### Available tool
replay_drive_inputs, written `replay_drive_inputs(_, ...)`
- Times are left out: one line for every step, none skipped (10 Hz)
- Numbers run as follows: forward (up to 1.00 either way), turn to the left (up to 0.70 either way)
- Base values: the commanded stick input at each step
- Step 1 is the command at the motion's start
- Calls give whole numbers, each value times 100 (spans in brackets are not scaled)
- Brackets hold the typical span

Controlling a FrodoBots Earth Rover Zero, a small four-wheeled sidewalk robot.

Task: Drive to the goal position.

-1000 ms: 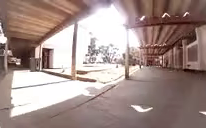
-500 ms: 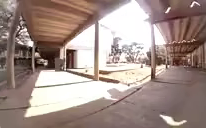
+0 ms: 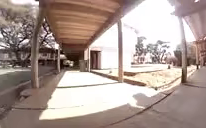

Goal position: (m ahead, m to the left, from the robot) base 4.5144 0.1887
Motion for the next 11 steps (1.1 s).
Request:
replay_drive_inputs(50, 0)
replay_drive_inputs(50, 0)
replay_drive_inputs(50, 0)
replay_drive_inputs(50, 0)
replay_drive_inputs(50, 0)
replay_drive_inputs(50, 0)
replay_drive_inputs(50, 0)
replay_drive_inputs(50, 0)
replay_drive_inputs(50, 0)
replay_drive_inputs(50, 0)
replay_drive_inputs(50, 0)
